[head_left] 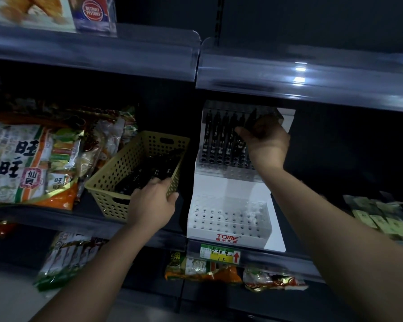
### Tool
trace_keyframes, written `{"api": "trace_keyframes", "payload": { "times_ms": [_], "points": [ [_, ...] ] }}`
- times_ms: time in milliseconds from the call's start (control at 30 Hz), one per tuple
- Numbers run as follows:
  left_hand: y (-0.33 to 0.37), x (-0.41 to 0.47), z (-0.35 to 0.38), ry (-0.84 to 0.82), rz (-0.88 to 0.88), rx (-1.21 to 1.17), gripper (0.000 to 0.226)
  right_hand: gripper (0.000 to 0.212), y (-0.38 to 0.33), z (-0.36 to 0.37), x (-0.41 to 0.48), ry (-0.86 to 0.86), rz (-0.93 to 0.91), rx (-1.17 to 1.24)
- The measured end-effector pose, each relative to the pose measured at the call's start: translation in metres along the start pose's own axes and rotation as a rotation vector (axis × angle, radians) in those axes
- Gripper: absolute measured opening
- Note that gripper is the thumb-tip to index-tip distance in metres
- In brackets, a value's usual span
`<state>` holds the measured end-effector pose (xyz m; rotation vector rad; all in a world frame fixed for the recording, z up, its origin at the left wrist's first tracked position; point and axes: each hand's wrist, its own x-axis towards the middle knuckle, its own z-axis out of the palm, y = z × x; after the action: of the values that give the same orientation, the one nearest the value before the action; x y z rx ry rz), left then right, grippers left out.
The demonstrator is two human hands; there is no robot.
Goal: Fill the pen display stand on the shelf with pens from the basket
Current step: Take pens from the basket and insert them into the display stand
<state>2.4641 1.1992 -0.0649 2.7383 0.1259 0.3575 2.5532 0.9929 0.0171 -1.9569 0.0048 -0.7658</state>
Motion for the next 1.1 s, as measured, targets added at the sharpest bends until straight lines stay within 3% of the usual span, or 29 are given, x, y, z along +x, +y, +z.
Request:
{"api": "trace_keyframes", "payload": {
  "times_ms": [1100],
  "points": [
    [-0.0001,-0.0002,-0.0006,0.015,0.012,-0.009,0.044,0.038,0.0023,-0.0004,0.0003,-0.18,-0.084,-0.23]
  ]
}}
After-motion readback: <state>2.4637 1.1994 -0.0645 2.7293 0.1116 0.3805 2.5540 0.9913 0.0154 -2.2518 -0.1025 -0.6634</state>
